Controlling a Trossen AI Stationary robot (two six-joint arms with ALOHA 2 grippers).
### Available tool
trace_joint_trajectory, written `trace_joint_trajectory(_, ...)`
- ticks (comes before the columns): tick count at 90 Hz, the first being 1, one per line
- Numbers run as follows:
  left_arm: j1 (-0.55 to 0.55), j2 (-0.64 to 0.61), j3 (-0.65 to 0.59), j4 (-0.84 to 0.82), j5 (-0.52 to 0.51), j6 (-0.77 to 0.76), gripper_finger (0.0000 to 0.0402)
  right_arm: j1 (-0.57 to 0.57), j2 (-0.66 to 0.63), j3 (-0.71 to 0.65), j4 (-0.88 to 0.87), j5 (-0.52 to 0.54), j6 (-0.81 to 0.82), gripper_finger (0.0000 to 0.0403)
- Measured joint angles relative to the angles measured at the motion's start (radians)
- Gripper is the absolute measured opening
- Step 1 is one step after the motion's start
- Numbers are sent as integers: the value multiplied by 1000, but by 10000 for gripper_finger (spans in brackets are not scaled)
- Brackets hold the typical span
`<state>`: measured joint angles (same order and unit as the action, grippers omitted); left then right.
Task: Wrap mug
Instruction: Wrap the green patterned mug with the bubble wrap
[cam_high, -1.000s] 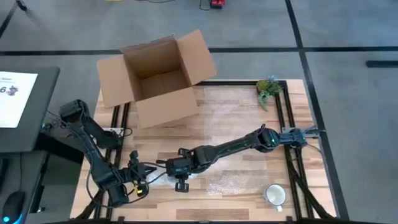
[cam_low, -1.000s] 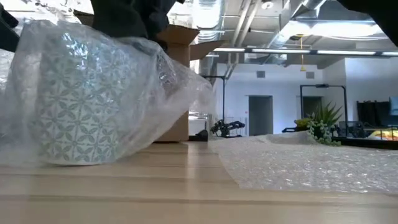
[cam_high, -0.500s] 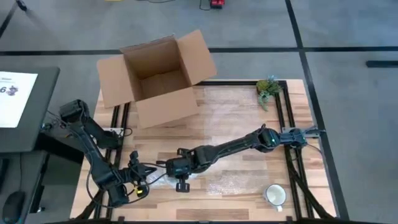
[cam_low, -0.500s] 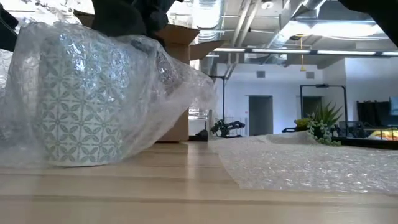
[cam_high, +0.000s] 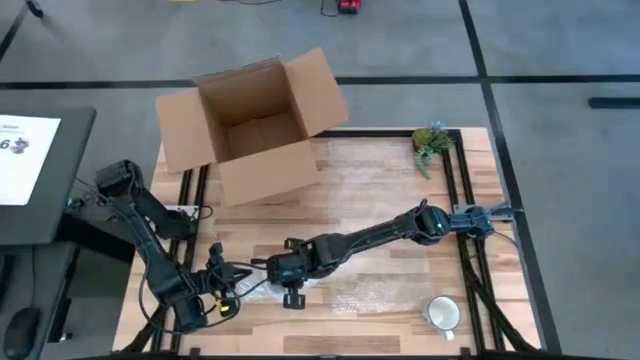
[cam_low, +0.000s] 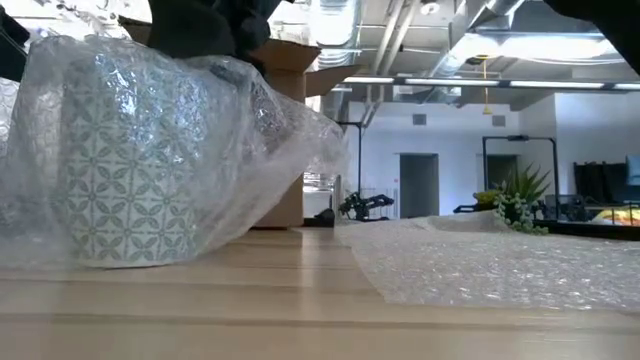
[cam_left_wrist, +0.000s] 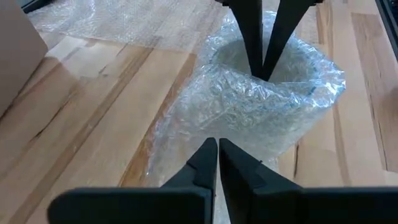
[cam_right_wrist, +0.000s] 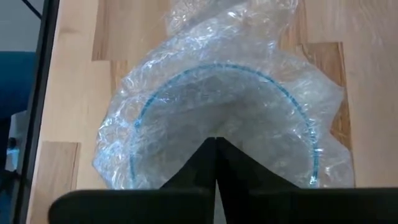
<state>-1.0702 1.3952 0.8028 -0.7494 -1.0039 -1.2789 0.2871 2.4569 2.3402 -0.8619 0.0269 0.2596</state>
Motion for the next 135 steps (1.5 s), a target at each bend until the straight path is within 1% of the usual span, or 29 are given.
trace_joint_trajectory(56,0,0,0,0,0,0,0,0,0,0,3,3,1,0)
trace_joint_trajectory(69,0,0,0,0,0,0,0,0,0,0,35,90,27,0)
trace_joint_trajectory(80,0,0,0,1,-1,0,0,-3,0,-4,71,101,27,0)
trace_joint_trajectory(104,1,0,0,7,-3,0,0,-3,1,-6,97,101,30,0)
trace_joint_trajectory(117,1,0,0,29,-38,1,0,-12,50,-6,108,99,43,0)
trace_joint_trajectory(124,4,0,0,68,-73,28,0,-28,71,-1,109,57,46,0)
trace_joint_trajectory(135,16,0,0,130,-76,99,0,-50,75,-1,78,6,85,0)
